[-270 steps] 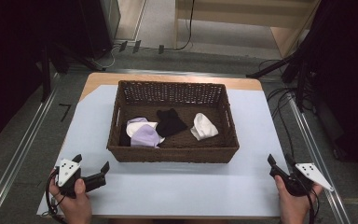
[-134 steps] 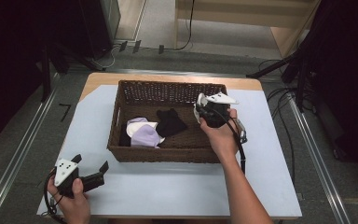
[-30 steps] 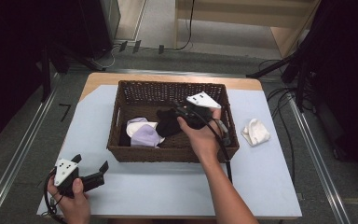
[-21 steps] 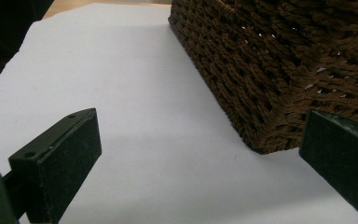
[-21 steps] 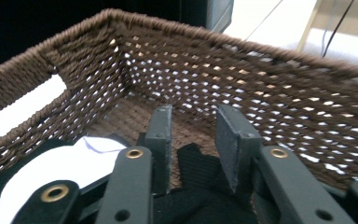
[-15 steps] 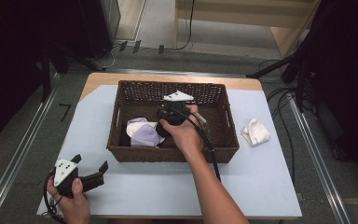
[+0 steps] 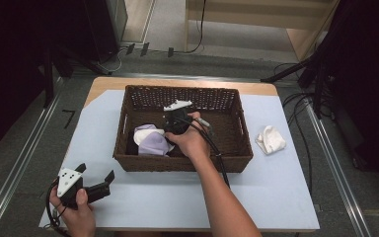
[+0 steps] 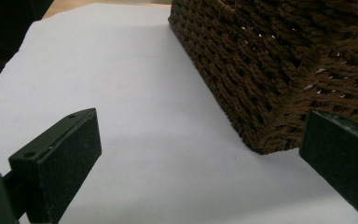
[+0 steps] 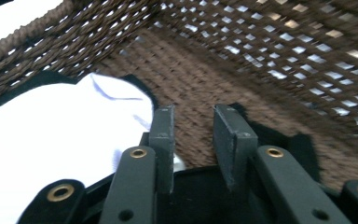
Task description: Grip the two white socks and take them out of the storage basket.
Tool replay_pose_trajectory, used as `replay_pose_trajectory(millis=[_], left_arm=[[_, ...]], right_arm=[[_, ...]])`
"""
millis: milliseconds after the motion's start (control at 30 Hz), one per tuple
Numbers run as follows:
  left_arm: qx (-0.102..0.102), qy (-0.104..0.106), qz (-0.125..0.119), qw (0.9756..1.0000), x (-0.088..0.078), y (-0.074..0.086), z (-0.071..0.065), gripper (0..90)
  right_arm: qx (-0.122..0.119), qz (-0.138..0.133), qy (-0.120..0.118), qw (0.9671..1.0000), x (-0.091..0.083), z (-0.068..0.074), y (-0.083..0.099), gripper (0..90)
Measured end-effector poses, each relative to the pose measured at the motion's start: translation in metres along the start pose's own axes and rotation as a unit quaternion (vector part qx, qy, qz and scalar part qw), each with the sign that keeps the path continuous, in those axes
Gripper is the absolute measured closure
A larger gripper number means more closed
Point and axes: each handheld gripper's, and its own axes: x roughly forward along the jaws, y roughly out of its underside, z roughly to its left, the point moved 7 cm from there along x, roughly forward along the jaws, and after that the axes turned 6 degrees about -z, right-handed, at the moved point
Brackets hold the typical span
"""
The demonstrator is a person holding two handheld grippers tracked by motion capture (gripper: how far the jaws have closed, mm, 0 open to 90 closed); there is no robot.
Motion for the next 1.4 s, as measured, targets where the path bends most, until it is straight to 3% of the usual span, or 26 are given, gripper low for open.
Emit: replay_pose_trajectory(millis=[167, 233, 367, 433, 533, 633, 733, 800, 933, 1133, 1400], left_arm=[[0.0, 0.001, 0.0, 1.0, 0.0, 0.0, 0.0, 0.0], [0.0, 0.001, 0.0, 1.0, 0.0, 0.0, 0.0, 0.0], [-0.001, 0.001, 0.001, 1.0, 0.0, 0.0, 0.0, 0.0], [-0.001, 0.001, 0.001, 1.0, 0.0, 0.0, 0.0, 0.0], [-0.002, 0.001, 0.001, 1.0, 0.0, 0.0, 0.0, 0.0], [-0.003, 0.002, 0.001, 1.0, 0.0, 0.0, 0.0, 0.0], [-0.003, 0.001, 0.0, 1.0, 0.0, 0.0, 0.0, 0.0], [-0.003, 0.001, 0.0, 1.0, 0.0, 0.0, 0.0, 0.0], [-0.002, 0.001, 0.002, 1.0, 0.0, 0.0, 0.0, 0.0], [-0.002, 0.001, 0.001, 1.0, 0.0, 0.0, 0.0, 0.0], [0.0, 0.001, 0.002, 1.0, 0.0, 0.0, 0.0, 0.0]], right_arm=[[0.021, 0.036, -0.026, 0.9988, 0.008, 0.004, 0.007, 59.8], [0.019, 0.041, -0.035, 0.9984, 0.01, 0.005, 0.008, 54.6], [0.039, 0.066, -0.076, 0.9942, 0.016, 0.012, 0.015, 51.1], [0.051, 0.073, -0.087, 0.9922, 0.016, 0.014, 0.016, 54.5], [0.054, 0.099, -0.118, 0.9866, 0.012, 0.021, 0.018, 78.5], [0.054, 0.104, -0.123, 0.9856, 0.005, 0.021, 0.014, 85.2], [0.035, 0.077, -0.111, 0.9902, -0.002, 0.017, 0.006, 86.5], [0.037, 0.041, -0.1, 0.9934, -0.01, 0.015, -0.003, 86.5], [0.044, -0.016, -0.076, 0.996, -0.022, 0.007, -0.014, 86.4], [0.048, -0.082, -0.057, 0.9938, -0.042, 0.003, -0.028, 86.3], [0.044, -0.143, -0.036, 0.9881, -0.066, 0.0, -0.042, 86.4]])
